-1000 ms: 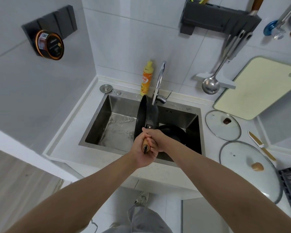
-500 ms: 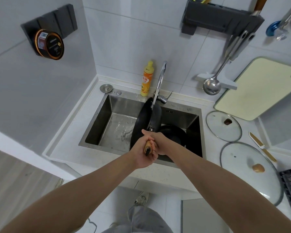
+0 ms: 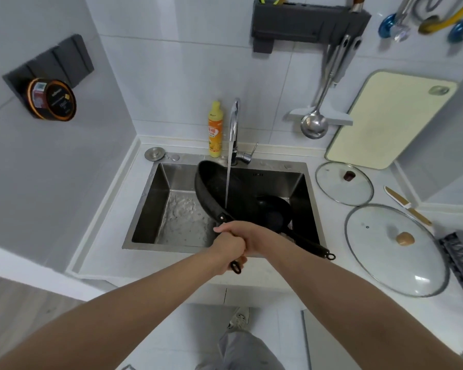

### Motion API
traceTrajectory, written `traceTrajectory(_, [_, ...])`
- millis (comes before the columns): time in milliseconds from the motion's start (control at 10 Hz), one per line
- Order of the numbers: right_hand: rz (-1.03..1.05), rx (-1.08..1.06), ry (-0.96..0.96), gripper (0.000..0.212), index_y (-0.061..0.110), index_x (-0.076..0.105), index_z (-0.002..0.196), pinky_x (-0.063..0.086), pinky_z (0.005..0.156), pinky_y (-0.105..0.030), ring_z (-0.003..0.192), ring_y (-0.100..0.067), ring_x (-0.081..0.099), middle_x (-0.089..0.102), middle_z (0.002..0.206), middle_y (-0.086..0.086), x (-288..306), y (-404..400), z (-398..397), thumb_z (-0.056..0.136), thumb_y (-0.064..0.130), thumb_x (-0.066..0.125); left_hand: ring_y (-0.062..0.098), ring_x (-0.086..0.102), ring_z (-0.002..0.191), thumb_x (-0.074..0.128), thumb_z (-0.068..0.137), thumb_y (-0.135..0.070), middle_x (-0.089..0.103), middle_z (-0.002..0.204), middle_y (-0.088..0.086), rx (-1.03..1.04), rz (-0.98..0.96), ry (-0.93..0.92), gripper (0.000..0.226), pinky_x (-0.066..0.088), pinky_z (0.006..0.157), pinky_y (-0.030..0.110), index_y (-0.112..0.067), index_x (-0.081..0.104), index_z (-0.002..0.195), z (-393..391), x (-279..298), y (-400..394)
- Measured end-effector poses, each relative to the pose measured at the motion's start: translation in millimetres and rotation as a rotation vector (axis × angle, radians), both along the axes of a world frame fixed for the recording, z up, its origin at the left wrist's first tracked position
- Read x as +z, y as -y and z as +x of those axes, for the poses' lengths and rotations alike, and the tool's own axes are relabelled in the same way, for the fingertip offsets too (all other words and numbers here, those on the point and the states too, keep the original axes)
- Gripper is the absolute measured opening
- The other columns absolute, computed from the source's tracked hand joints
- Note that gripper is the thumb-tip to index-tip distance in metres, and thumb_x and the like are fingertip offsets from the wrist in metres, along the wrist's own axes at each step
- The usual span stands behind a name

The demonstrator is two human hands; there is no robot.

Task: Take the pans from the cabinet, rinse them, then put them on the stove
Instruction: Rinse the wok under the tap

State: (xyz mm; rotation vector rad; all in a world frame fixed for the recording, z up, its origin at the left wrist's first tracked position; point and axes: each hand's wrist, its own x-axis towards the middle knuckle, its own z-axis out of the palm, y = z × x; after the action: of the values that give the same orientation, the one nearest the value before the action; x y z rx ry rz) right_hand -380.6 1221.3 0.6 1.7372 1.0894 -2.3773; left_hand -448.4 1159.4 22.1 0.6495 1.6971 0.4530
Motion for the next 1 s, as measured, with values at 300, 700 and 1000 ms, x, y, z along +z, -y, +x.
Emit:
traceTrajectory(300, [0.046, -0.159, -0.153, 0.026, 0.003, 0.054, 0.082, 0.044, 0.062, -0.033, 0.063, -0.027, 0.055, 0.057, 0.061, -0.011, -1.6, 10.3, 5.8, 0.091, 0.023, 0.04, 0.006, 0.064, 0.07, 0.06, 0.087, -0.03, 0.062, 0.073, -0.013, -1.219, -0.396, -1.395, 0.017, 0.052, 0.072, 0.026, -0.019, 0.072, 0.089, 34.1, -52.5, -28.2])
traceTrajectory(700, [-0.014, -0.255, -0.153, 0.036, 0.007, 0.057, 0.077, 0.044, 0.058, -0.03, 0.058, -0.023, 0.058, 0.059, 0.061, -0.008, -1.3, 5.4, 16.5, 0.095, 0.032, 0.038, 0.015, 0.069, 0.069, 0.068, 0.07, -0.029, 0.068, 0.072, -0.002, -1.577, -0.362, -1.662, 0.031, 0.056, 0.073, 0.03, -0.013, 0.068, 0.097, 46.4, -16.0, -39.2])
traceTrajectory(1000, [-0.006, -0.23, -0.096, 0.031, 0.006, 0.059, 0.103, 0.048, 0.086, -0.042, 0.097, -0.031, 0.057, 0.059, 0.098, -0.015, 3.2, -0.1, -4.4, 0.097, 0.034, 0.047, 0.019, 0.054, 0.063, 0.044, 0.099, -0.019, 0.053, 0.073, 0.007, -0.204, -0.244, -0.191, 0.038, 0.047, 0.05, 0.025, -0.004, 0.053, 0.133, 1.6, -8.8, -24.3])
